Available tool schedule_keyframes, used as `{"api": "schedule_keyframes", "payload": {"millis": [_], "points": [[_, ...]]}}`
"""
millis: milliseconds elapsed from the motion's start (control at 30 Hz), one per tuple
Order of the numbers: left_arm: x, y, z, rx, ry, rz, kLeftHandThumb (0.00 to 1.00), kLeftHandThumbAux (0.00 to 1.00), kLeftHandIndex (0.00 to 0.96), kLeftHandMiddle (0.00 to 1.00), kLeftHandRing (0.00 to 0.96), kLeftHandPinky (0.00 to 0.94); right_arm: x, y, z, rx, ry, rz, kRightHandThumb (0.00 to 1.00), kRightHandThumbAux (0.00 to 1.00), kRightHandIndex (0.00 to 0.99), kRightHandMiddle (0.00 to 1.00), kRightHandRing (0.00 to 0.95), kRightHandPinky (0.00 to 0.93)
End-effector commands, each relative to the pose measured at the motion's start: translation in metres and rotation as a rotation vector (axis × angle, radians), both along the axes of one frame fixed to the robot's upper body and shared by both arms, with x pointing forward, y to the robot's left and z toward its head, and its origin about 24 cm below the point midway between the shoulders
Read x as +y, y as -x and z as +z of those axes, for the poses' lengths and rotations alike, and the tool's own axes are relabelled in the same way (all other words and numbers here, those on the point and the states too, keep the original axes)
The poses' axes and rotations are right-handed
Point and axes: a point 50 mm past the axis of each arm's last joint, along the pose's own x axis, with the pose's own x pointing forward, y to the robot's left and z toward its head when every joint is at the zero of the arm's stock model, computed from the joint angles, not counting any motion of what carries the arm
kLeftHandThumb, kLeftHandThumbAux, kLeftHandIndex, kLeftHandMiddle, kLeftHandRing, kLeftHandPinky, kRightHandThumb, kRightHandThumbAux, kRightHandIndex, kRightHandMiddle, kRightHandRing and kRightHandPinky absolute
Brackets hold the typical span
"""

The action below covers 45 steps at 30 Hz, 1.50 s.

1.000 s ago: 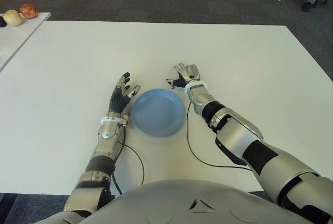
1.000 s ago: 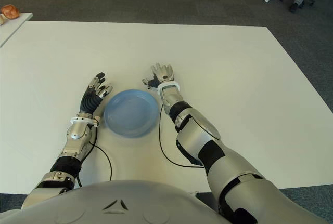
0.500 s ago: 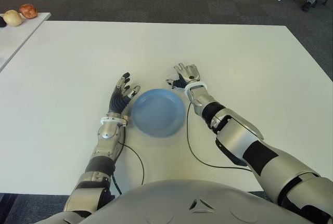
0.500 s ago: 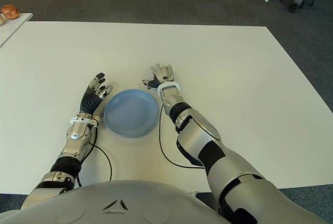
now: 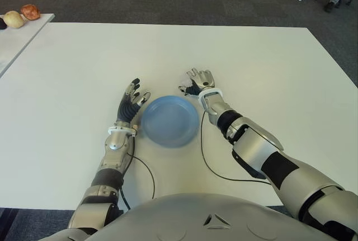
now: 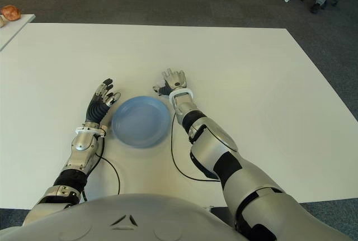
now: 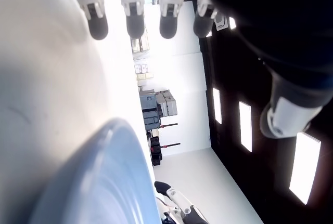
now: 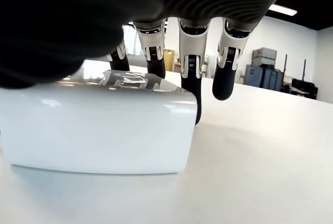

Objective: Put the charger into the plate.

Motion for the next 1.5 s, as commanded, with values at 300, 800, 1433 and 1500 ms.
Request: {"api": "schedule_keyframes", "payload": {"millis": [300,800,1433,1500], "points": [[-0.0014,0.0283,-0.0291,0.159,0.009,0.005,0.0,0.525,0.0,0.028,0.021,0.021,-0.0109,0.0201,-0.0308,0.149,0.044,-0.027,0.45,0.076,0.0,0.067,0.118,0.203],[-0.0014,0.0293,-0.0287,0.154,0.0,0.01,0.0,0.543,0.0,0.027,0.019,0.017,-0.0113,0.021,-0.0317,0.146,0.038,-0.024,0.46,0.085,0.0,0.088,0.134,0.204],[-0.0011,0.0297,-0.0291,0.152,-0.006,0.017,0.0,0.54,0.0,0.032,0.024,0.023,-0.0158,0.0226,-0.0355,0.196,-0.048,-0.093,0.582,0.261,0.062,0.293,0.353,0.45],[-0.001,0.0297,-0.0293,0.152,-0.007,0.018,0.0,0.542,0.0,0.032,0.024,0.024,-0.016,0.0228,-0.0362,0.219,-0.054,-0.103,0.613,0.299,0.167,0.403,0.466,0.541]]}}
